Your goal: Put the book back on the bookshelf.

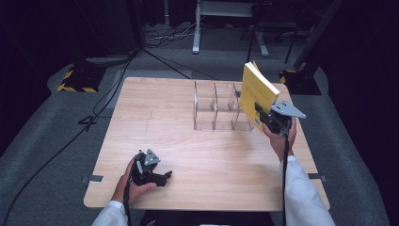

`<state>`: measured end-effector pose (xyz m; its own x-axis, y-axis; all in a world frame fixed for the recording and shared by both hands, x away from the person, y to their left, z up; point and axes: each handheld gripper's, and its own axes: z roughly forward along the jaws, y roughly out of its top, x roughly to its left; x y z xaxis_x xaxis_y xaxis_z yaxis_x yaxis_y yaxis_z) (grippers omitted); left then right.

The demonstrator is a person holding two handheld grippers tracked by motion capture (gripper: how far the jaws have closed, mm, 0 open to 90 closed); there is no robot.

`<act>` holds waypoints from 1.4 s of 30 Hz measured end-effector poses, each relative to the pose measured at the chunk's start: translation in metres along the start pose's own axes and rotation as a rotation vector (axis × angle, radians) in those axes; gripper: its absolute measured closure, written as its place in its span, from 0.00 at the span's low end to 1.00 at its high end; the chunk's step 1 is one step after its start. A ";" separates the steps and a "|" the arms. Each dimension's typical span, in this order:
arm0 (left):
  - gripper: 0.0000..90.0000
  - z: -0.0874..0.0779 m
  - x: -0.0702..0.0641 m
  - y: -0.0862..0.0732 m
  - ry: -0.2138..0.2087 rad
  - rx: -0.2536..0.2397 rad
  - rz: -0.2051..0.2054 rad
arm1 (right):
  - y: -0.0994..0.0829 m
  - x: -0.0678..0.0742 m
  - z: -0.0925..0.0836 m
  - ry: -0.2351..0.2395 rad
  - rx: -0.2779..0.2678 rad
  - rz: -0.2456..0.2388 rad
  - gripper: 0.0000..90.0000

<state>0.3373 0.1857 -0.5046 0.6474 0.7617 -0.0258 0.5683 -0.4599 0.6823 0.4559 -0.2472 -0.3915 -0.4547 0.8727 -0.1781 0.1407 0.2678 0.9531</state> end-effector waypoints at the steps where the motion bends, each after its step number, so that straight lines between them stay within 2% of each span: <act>1: 0.13 0.000 0.000 0.000 0.000 0.000 0.000 | 0.001 0.001 0.003 -0.006 -0.001 -0.004 0.85; 5: 0.13 0.000 0.000 0.000 0.000 0.000 0.001 | 0.002 0.004 0.017 -0.017 0.016 -0.001 0.85; 9: 0.13 0.000 0.000 0.000 0.001 0.000 0.006 | -0.001 0.004 0.029 -0.029 0.027 0.021 0.85; 14: 0.13 0.000 0.000 0.000 0.002 -0.003 0.000 | -0.006 0.006 0.043 -0.048 0.054 0.003 0.85; 16: 0.13 0.000 0.000 0.000 0.003 -0.005 0.000 | -0.008 0.007 0.047 -0.052 0.060 0.010 0.85; 21: 0.14 0.000 0.000 0.000 0.006 -0.008 0.001 | -0.014 0.006 0.055 -0.059 0.075 0.032 0.85; 23: 0.14 0.000 0.000 0.000 0.012 -0.004 0.020 | -0.016 0.006 0.057 -0.056 0.077 0.033 0.85; 26: 0.14 0.000 0.000 0.000 0.012 -0.004 0.020 | -0.021 0.003 0.060 -0.048 0.080 0.063 0.85; 36: 0.14 0.000 0.000 0.000 0.012 -0.003 0.020 | -0.027 0.009 0.065 -0.048 0.091 0.046 0.85; 41: 0.14 0.000 -0.001 0.000 0.003 -0.005 0.010 | -0.033 0.011 0.068 -0.038 0.101 0.060 0.84; 42: 0.14 0.000 -0.001 0.000 0.003 -0.004 0.023 | -0.034 0.011 0.068 -0.036 0.096 0.063 0.84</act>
<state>0.3365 0.1854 -0.5046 0.6588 0.7522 -0.0078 0.5514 -0.4758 0.6853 0.5055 -0.2192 -0.4423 -0.4105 0.9027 -0.1288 0.2522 0.2481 0.9353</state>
